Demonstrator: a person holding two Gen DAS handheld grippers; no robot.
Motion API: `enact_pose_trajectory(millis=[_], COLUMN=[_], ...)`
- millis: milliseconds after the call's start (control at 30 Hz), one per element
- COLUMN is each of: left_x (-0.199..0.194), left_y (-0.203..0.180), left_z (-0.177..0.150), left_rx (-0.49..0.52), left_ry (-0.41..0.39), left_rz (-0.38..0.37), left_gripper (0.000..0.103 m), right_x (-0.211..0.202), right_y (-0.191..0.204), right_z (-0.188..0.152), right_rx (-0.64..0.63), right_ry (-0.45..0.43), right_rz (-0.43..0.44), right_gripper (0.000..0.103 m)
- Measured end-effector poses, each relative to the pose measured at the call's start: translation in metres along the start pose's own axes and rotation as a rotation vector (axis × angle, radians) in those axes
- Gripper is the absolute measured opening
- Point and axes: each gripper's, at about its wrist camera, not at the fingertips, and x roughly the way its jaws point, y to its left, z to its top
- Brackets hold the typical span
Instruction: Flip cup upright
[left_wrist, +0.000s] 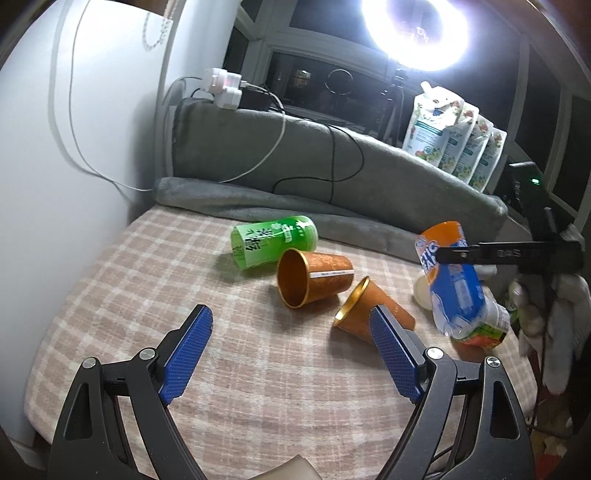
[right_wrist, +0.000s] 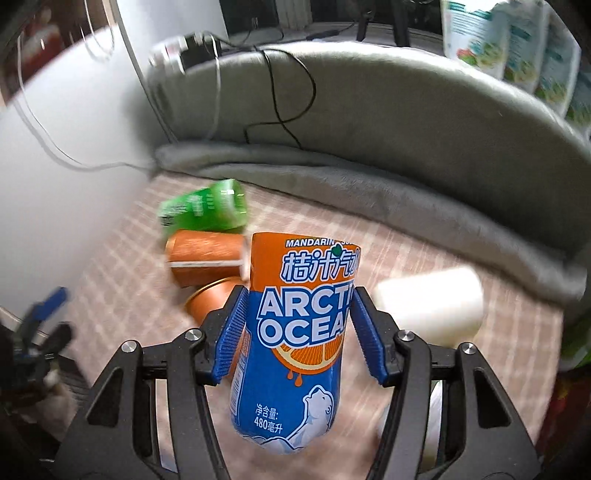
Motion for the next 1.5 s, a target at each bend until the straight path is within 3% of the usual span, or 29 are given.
enact_pose_trajectory(millis=[333,600,1067,1133,1267,1500], left_x=[0.003,0.005,0.020,0.024,0.035,0.067], left_y=[-0.019,-0.033,-0.046,-0.048,-0.058,-0.075], left_z=[-0.006,-0.012,-0.019,-0.020,-0.021,-0.020], left_rx=[0.027,0.061,0.047,0.042,0.046,-0.001], left_ry=[0.054,0.093,0.213,0.241,0.307,0.463], left_rz=[-0.083,-0.135,-0.234,-0.256,-0.307,-0.425], left_gripper=[0.086,0.086,0.086,0.086,0.086,0.086], right_x=[-0.009,0.011,0.031,0.029,0.009,-0.036], right_y=[0.002,-0.006,-0.005,-0.004,-0.009,-0.027], right_z=[-0.078,-0.116,-0.119,-0.118,-0.117,-0.141], right_rx=[0.239,0.350,0.349,0.337,0.340,0.402], right_ry=[0.040,0.094,0.122,0.113,0.047,-0.082], right_rz=[0.181,0.230,0.179,0.169,0.175,0.111], right_gripper=[0.060,0.060,0.068,0.079,0.081,0.081])
